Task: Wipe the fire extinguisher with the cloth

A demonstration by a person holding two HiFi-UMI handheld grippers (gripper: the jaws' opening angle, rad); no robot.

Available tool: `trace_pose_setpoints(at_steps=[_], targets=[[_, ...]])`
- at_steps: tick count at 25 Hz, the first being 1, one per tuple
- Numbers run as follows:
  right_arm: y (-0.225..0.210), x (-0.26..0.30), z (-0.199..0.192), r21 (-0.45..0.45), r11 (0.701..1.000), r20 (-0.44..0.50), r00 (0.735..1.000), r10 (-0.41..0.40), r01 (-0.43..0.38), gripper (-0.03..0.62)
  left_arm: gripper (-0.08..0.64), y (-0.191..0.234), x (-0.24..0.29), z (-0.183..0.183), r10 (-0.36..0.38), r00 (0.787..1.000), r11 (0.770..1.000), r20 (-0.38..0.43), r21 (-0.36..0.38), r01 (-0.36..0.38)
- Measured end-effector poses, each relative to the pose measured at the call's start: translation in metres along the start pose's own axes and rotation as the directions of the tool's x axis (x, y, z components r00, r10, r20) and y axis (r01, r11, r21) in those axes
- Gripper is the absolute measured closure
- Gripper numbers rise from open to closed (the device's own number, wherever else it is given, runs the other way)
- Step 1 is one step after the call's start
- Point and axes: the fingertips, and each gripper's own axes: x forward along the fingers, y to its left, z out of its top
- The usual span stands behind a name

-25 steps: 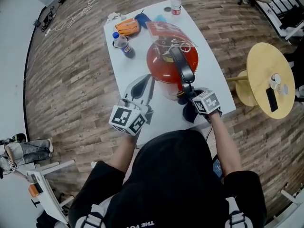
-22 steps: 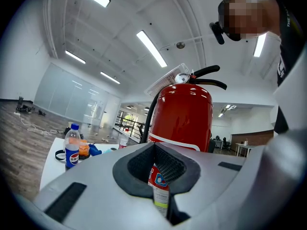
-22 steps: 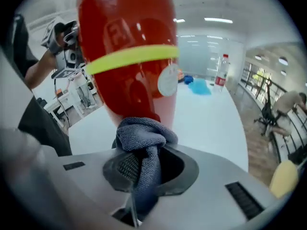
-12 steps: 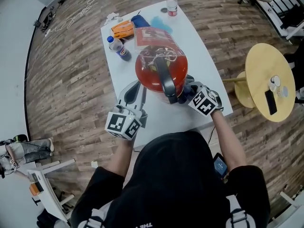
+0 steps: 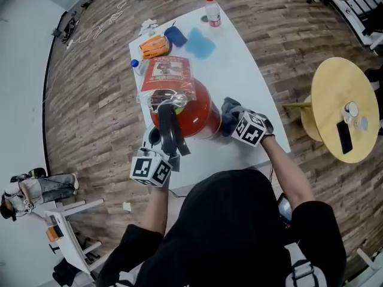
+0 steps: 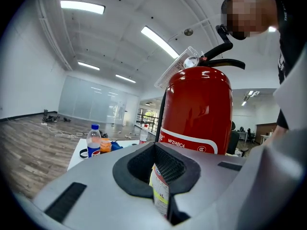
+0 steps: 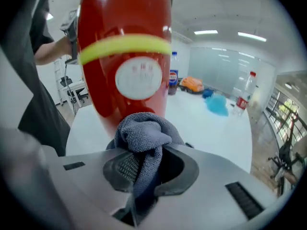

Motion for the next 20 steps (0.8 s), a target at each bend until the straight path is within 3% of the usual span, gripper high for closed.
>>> trace_pose_setpoints(at_steps=[2, 5, 7, 9, 14, 16, 18, 20], targets=[[-0.013, -0.027, 0.033, -0.056, 0.998, 0.129, 0.992, 0.0, 0.007, 0.525, 0.537, 0.001, 0.001, 0.0, 0.023, 1.0, 1.0, 0.004, -0.001, -0.023], [-0.024, -0.074, 0.085, -0.166, 0.984, 0.287, 0.958, -0.016, 0.066, 0.525, 0.537, 0.001, 0.002, -0.002, 0.056, 0.998, 0.998, 0.001, 0.01, -0.056], [-0.025, -0.101, 0.115, -0.319, 0.934, 0.322, 0.945, -0.054, 0.162, 0.526, 0.537, 0.0, 0.003, -0.001, 0.073, 0.997, 0.997, 0.001, 0.018, -0.073], [-0.026, -0.13, 0.146, -0.417, 0.874, 0.383, 0.92, -0.08, 0.25, 0.525, 0.537, 0.0, 0.004, -0.001, 0.091, 0.996, 0.996, 0.004, 0.022, -0.091], [-0.031, -0.21, 0.226, -0.444, 0.794, 0.588, 0.804, -0.091, 0.415, 0.525, 0.537, 0.003, 0.004, -0.001, 0.137, 0.991, 0.99, 0.012, 0.026, -0.137], [-0.037, -0.227, 0.249, -0.451, 0.766, 0.629, 0.772, -0.091, 0.458, 0.525, 0.537, 0.005, 0.004, -0.002, 0.147, 0.989, 0.989, 0.01, 0.029, -0.148], [-0.047, -0.225, 0.261, -0.465, 0.76, 0.631, 0.772, -0.075, 0.454, 0.525, 0.537, 0.004, 0.006, -0.003, 0.156, 0.988, 0.987, 0.001, 0.032, -0.155], [-0.055, -0.208, 0.265, -0.474, 0.78, 0.609, 0.792, -0.044, 0.409, 0.526, 0.537, 0.004, 0.007, -0.003, 0.162, 0.987, 0.986, -0.008, 0.036, -0.162]])
